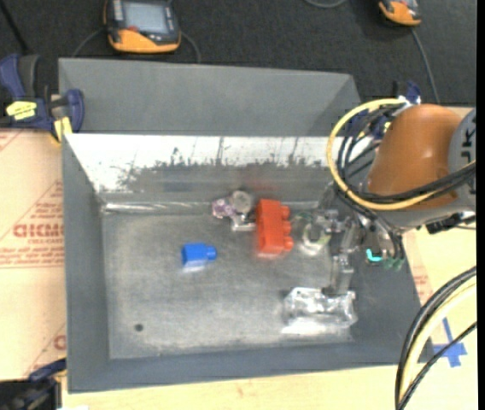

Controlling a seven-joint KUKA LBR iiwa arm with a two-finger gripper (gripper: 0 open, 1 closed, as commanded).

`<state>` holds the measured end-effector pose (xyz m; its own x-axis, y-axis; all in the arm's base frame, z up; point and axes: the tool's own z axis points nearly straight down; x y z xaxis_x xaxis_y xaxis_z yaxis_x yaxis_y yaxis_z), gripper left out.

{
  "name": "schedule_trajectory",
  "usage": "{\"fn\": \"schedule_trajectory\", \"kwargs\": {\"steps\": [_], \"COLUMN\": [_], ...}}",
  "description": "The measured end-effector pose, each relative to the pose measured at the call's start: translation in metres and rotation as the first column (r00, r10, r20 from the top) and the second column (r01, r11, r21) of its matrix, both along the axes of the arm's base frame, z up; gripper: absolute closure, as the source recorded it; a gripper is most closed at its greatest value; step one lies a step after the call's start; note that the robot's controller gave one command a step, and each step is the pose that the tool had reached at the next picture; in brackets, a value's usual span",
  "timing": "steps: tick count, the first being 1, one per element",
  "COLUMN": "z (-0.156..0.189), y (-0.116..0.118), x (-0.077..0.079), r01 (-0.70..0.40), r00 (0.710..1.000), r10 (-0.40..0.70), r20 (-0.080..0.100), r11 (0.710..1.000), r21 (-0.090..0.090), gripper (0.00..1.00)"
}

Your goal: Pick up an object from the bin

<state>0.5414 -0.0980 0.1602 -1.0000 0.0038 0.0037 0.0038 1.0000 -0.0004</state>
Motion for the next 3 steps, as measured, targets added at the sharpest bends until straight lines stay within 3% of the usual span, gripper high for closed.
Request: {"fn": "schedule_trajectory", "kwargs": {"steps": [1,2,3], "z": [-0.085,-0.085,-0.086], "y": [-0.032,-0.012,-0.001], "x": [-0.038,-0.048,-0.007], "r01": [-0.036,-0.658,-0.657], "r00": [0.999,0.752,0.754], "r10": [0.036,0.658,0.657], "r20": [0.004,0.015,-0.003], "r11": [0.999,0.753,0.754], "r21": [0.007,-0.011,-0.001], "gripper": [0.0,0.0,0.0]}}
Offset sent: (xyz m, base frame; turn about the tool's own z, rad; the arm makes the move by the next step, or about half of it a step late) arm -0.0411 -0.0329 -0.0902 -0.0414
